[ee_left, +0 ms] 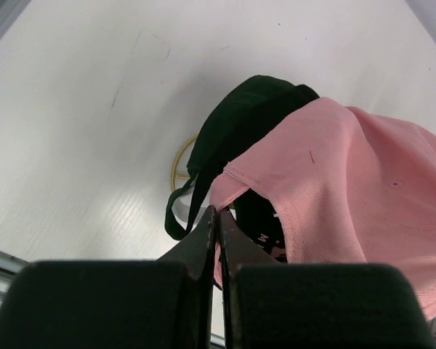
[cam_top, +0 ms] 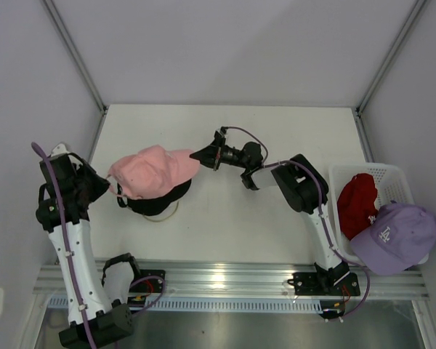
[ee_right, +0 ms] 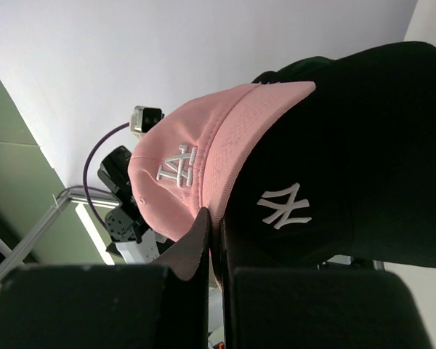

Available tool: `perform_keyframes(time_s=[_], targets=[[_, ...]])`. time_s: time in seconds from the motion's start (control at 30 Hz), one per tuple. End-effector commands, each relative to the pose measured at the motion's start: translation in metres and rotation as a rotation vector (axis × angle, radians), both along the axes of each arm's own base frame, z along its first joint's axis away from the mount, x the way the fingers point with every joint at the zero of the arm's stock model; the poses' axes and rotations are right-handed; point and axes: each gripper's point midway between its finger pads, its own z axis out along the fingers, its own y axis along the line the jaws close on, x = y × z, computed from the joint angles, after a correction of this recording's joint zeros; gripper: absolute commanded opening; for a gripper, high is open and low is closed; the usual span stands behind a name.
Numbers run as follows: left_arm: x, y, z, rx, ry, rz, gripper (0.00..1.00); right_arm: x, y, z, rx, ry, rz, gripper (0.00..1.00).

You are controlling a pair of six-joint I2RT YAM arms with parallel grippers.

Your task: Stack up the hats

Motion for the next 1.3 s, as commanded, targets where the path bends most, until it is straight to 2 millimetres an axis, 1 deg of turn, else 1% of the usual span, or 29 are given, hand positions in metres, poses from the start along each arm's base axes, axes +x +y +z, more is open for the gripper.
perform_keyframes(time_s=[0.0, 0.1, 0.13, 0.17, 0.23, 0.27, 0.33, 0.37, 0.4, 0.43, 0.47, 0.5, 0.53, 0.57, 0.6, 0.63, 0.67, 0.73, 0.87, 0.93, 1.07, 1.2, 1.27], targets=[[-0.006, 0.012, -0.001, 0.053, 0.002, 0.059, 0.01, -0.003, -0.008, -0.016, 0.008, -0.103, -0.007, 0.0], [-0.008, 0.014, -0.014, 0.057, 0.034, 0.07, 0.01, -0.008, -0.009, -0.04, -0.025, -0.09, 0.022, 0.0], [-0.009, 0.015, -0.021, 0.056, 0.048, 0.072, 0.01, -0.009, -0.01, -0.047, -0.035, -0.09, 0.025, 0.0], [-0.01, 0.015, -0.028, 0.054, 0.065, 0.074, 0.01, -0.009, -0.009, -0.057, -0.06, -0.073, 0.031, 0.0], [-0.012, 0.017, -0.034, 0.063, 0.068, 0.084, 0.01, -0.01, -0.007, -0.07, -0.099, -0.101, 0.047, 0.0], [-0.016, 0.017, -0.052, 0.051, 0.109, 0.086, 0.01, -0.007, -0.004, -0.076, -0.13, -0.086, 0.053, 0.0], [-0.015, 0.017, -0.059, 0.047, 0.116, 0.094, 0.01, -0.007, -0.001, -0.083, -0.168, -0.134, 0.065, 0.0], [-0.015, 0.017, -0.062, 0.042, 0.125, 0.095, 0.01, -0.004, 0.001, -0.086, -0.199, -0.117, 0.072, 0.0], [-0.014, 0.016, -0.064, 0.04, 0.128, 0.089, 0.01, -0.004, 0.002, -0.086, -0.214, -0.13, 0.078, 0.0], [-0.012, 0.019, -0.067, 0.044, 0.135, 0.098, 0.01, -0.004, 0.003, -0.096, -0.257, -0.131, 0.087, 0.0], [-0.012, 0.019, -0.069, 0.042, 0.144, 0.099, 0.01, -0.004, 0.005, -0.1, -0.28, -0.134, 0.097, 0.0], [-0.013, 0.02, -0.07, 0.041, 0.156, 0.103, 0.01, -0.004, 0.007, -0.097, -0.292, -0.154, 0.104, 0.0], [-0.013, 0.02, -0.071, 0.036, 0.165, 0.105, 0.01, -0.005, 0.006, -0.108, -0.343, -0.112, 0.115, 0.0], [-0.013, 0.023, -0.077, 0.033, 0.192, 0.117, 0.01, -0.006, 0.007, -0.114, -0.371, -0.157, 0.116, 0.0], [-0.013, 0.026, -0.077, 0.04, 0.207, 0.132, 0.01, -0.003, 0.008, -0.115, -0.394, -0.171, 0.108, 0.0], [-0.014, 0.026, -0.079, 0.036, 0.223, 0.136, 0.01, -0.005, 0.006, -0.126, -0.449, -0.126, 0.123, 0.0], [-0.014, 0.027, -0.083, 0.034, 0.24, 0.138, 0.01, -0.004, 0.004, -0.132, -0.48, -0.159, 0.124, 0.0], [-0.015, 0.029, -0.085, 0.036, 0.259, 0.145, 0.01, -0.003, 0.003, -0.141, -0.533, -0.145, 0.13, 0.0], [-0.016, 0.036, -0.09, 0.05, 0.305, 0.169, 0.01, -0.003, 0.0, -0.158, -0.582, -0.124, 0.138, 0.0], [-0.015, 0.04, -0.093, 0.062, 0.321, 0.179, 0.01, -0.002, 0.001, -0.161, -0.577, -0.119, 0.143, 0.0], [-0.012, 0.041, -0.095, 0.072, 0.314, 0.171, 0.01, -0.004, 0.005, -0.174, -0.582, -0.103, 0.167, 0.0], [-0.011, 0.041, -0.088, 0.087, 0.278, 0.159, 0.02, -0.006, 0.009, -0.176, -0.578, -0.114, 0.187, 0.0], [-0.012, 0.04, -0.083, 0.093, 0.266, 0.155, 0.02, -0.006, 0.008, -0.177, -0.594, -0.126, 0.192, 0.0]])
